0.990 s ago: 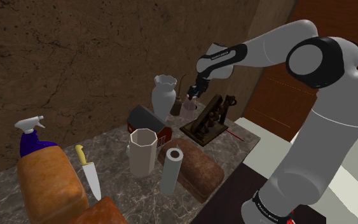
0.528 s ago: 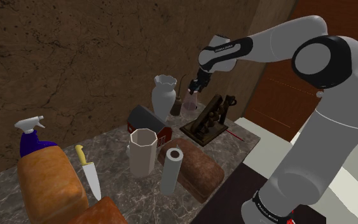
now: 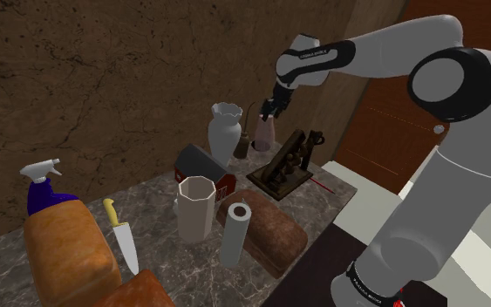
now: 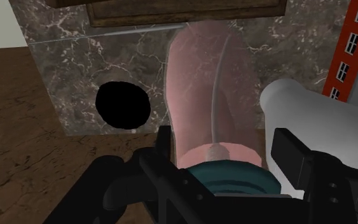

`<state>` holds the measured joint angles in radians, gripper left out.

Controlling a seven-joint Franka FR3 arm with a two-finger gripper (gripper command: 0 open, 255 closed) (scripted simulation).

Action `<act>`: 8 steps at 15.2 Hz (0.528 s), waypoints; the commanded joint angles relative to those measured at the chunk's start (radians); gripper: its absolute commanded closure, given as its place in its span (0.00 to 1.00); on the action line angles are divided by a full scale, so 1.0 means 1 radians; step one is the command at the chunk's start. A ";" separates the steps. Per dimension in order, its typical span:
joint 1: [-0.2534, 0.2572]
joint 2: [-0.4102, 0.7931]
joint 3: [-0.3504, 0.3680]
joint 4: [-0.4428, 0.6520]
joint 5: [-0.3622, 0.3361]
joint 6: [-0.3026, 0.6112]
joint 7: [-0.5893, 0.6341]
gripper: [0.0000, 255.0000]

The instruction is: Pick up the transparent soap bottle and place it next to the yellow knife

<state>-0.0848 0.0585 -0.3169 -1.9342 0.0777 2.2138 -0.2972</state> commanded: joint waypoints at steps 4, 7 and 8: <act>0.001 -0.016 0.000 0.049 -0.009 -0.064 0.009 1.00; 0.001 -0.023 0.000 0.082 -0.013 -0.103 0.013 1.00; 0.001 -0.024 0.000 0.094 -0.014 -0.116 0.014 1.00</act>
<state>-0.0841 0.0385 -0.3175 -1.8504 0.0655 2.1114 -0.2857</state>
